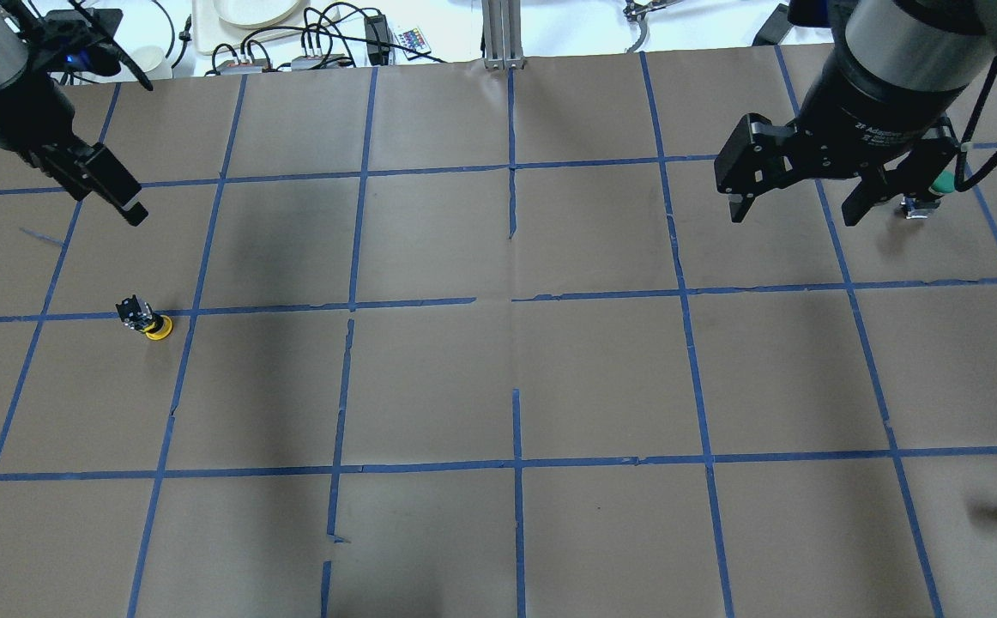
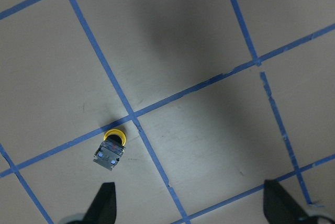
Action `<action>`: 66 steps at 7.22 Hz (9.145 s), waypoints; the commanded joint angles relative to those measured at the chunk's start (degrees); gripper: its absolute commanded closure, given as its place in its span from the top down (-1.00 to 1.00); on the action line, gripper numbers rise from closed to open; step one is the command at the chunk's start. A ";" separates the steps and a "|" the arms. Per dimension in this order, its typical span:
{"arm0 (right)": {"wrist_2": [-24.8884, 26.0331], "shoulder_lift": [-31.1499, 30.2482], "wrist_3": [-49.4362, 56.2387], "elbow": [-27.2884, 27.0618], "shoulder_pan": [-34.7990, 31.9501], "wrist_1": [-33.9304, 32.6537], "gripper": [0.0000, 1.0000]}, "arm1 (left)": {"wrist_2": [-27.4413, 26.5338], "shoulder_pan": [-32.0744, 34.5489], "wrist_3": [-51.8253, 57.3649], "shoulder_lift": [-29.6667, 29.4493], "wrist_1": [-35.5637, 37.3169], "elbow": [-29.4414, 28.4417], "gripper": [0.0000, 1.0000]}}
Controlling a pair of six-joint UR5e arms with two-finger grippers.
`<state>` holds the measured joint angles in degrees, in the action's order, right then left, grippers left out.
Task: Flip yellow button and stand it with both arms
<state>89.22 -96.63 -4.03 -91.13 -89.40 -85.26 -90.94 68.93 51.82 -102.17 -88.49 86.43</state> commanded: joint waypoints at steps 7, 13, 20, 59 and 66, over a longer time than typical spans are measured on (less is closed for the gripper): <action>-0.01 -0.14 -0.01 -0.01 0.10 -0.70 1.00 | 0.24 -7.67 35.37 -3.12 37.70 26.85 0.98; -0.27 -0.14 0.08 0.07 0.28 -0.08 1.00 | -0.20 -8.11 37.98 -5.93 37.78 25.37 0.90; -2.11 0.21 -1.32 0.07 3.43 0.97 1.00 | 0.33 -8.37 38.35 -5.41 37.52 24.49 -0.54; -70.76 3.73 -25.50 -3.62 12.15 53.62 0.98 | 85.84 19.58 -38.73 18.06 14.84 26.87 -0.96; -71.29 4.25 -25.32 -3.62 10.91 53.62 0.95 | 85.93 19.58 -38.90 17.88 17.30 27.48 -0.96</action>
<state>18.00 -92.70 -29.37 -94.75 -78.37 -31.66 -5.07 88.51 13.00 -84.26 -71.24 113.90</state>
